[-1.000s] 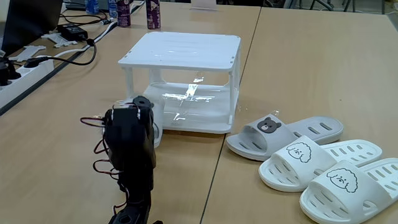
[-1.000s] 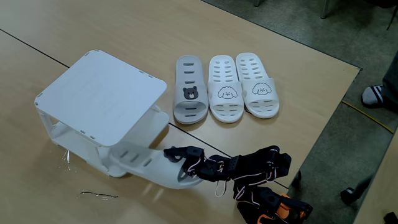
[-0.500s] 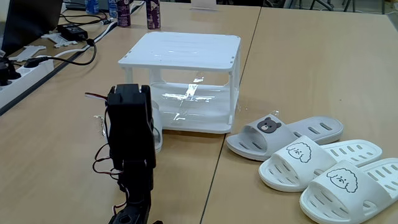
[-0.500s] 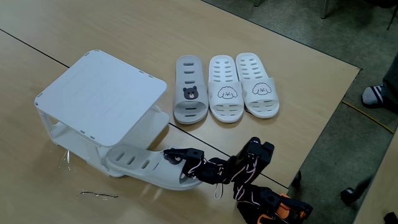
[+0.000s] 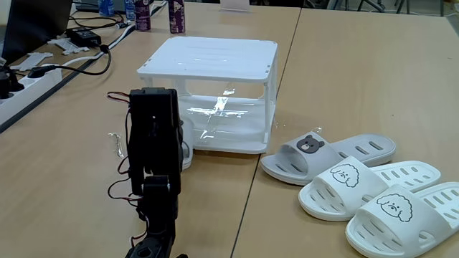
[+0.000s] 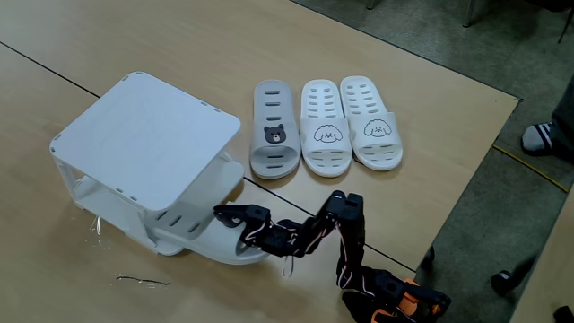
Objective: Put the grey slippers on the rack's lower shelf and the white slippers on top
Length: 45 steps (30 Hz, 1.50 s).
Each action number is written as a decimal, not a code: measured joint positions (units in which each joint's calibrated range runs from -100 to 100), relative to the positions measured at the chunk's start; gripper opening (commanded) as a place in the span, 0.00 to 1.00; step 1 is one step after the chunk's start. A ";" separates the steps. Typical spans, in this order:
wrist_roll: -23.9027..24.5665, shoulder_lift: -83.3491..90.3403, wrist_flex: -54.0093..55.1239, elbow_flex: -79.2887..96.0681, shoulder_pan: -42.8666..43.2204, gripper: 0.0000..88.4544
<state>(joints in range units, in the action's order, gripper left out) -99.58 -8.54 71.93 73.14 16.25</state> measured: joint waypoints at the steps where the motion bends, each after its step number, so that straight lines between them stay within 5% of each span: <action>1: 0.00 -0.91 0.00 -1.62 0.00 0.01; 13: 0.00 -21.61 -0.60 -28.12 -0.07 0.01; 45: 0.00 -49.24 -35.71 -94.07 -3.22 0.01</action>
<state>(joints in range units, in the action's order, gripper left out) -99.58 -57.77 36.22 -20.93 13.03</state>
